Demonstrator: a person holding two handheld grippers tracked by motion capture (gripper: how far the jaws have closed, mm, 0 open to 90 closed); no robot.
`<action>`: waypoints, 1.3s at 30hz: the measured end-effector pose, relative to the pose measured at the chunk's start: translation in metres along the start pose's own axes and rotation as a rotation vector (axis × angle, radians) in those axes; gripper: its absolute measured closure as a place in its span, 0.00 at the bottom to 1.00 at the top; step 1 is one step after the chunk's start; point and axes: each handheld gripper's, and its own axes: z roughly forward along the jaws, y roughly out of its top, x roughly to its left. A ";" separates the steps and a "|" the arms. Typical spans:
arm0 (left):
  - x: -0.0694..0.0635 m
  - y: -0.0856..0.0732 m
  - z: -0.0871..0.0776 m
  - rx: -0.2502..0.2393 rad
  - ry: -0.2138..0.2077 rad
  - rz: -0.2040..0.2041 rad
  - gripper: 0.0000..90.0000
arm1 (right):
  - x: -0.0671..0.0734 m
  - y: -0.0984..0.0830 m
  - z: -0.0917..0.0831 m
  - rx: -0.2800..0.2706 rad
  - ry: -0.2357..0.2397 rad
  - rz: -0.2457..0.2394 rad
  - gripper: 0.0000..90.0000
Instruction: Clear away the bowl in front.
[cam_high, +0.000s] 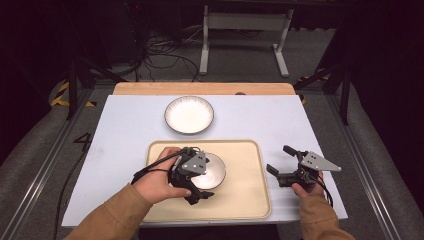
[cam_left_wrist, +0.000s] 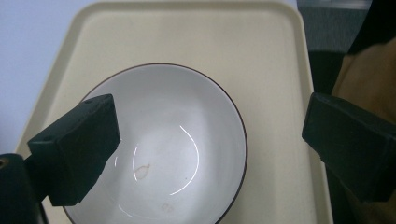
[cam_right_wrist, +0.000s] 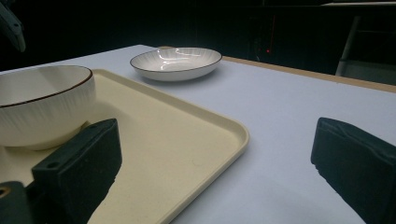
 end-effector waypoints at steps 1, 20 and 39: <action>0.000 -0.004 -0.006 -0.045 0.016 -0.026 0.05 | 0.000 0.000 0.000 0.000 0.002 0.000 0.03; -0.002 -0.052 -0.059 -0.287 0.200 -0.220 0.05 | -0.001 0.000 0.000 -0.006 0.003 0.008 0.02; 0.008 -0.137 -0.086 -0.405 0.410 -0.398 0.05 | -0.002 -0.001 -0.002 -0.024 -0.003 0.022 0.01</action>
